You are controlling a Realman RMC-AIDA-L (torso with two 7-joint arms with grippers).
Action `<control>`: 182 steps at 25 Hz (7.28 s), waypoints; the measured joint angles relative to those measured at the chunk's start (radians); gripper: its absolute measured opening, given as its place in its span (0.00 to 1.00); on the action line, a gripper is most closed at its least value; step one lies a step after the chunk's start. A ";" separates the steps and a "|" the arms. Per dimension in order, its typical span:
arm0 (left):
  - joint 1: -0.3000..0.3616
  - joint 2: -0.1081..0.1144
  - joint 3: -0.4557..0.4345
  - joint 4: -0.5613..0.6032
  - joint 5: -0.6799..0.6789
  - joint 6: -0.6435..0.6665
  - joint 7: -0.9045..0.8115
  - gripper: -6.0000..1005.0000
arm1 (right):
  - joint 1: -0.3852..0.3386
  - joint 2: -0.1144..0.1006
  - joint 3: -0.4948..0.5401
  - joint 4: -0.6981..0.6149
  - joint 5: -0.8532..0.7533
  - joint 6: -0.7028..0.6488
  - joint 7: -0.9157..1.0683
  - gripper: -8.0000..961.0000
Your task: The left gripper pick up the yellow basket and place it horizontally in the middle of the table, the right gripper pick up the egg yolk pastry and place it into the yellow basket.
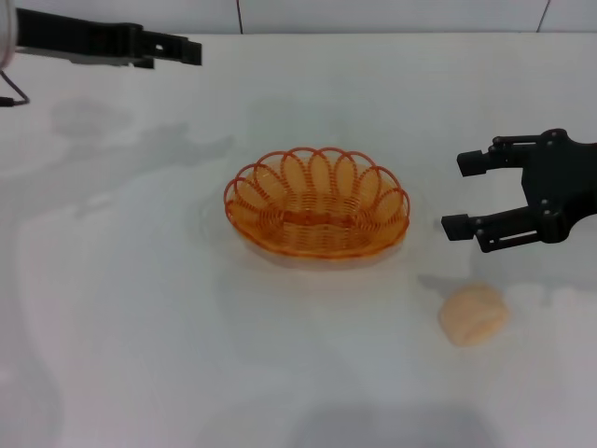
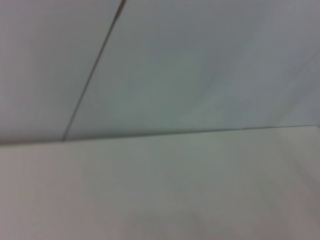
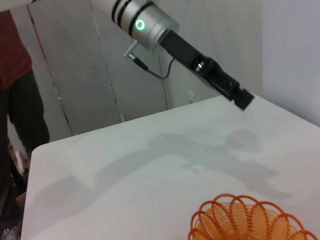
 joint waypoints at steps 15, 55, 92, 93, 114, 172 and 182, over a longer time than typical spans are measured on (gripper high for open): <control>0.076 -0.003 0.012 0.183 0.001 0.243 0.433 0.87 | -0.003 0.000 -0.033 0.008 -0.012 0.037 0.050 0.89; 0.111 -0.066 0.137 0.177 -0.055 0.338 0.567 0.87 | -0.009 0.000 -0.251 -0.066 -0.405 0.057 0.319 0.89; 0.124 -0.073 0.131 0.177 -0.058 0.323 0.564 0.87 | 0.001 0.000 -0.298 -0.054 -0.395 0.118 0.320 0.28; 0.126 -0.073 0.130 0.177 -0.058 0.323 0.564 0.87 | 0.001 0.000 -0.298 -0.056 -0.394 0.118 0.320 0.27; 0.146 -0.065 0.129 0.182 -0.058 0.312 0.571 0.87 | 0.015 0.002 -0.291 -0.261 -0.359 0.087 0.406 0.10; 0.190 -0.056 0.127 0.181 -0.120 0.320 0.651 0.87 | -0.039 0.000 -0.380 -0.175 -0.208 0.402 0.287 0.86; 0.215 -0.058 0.129 0.177 -0.171 0.349 0.734 0.87 | -0.105 -0.004 -0.314 -0.170 -0.083 0.310 0.166 0.85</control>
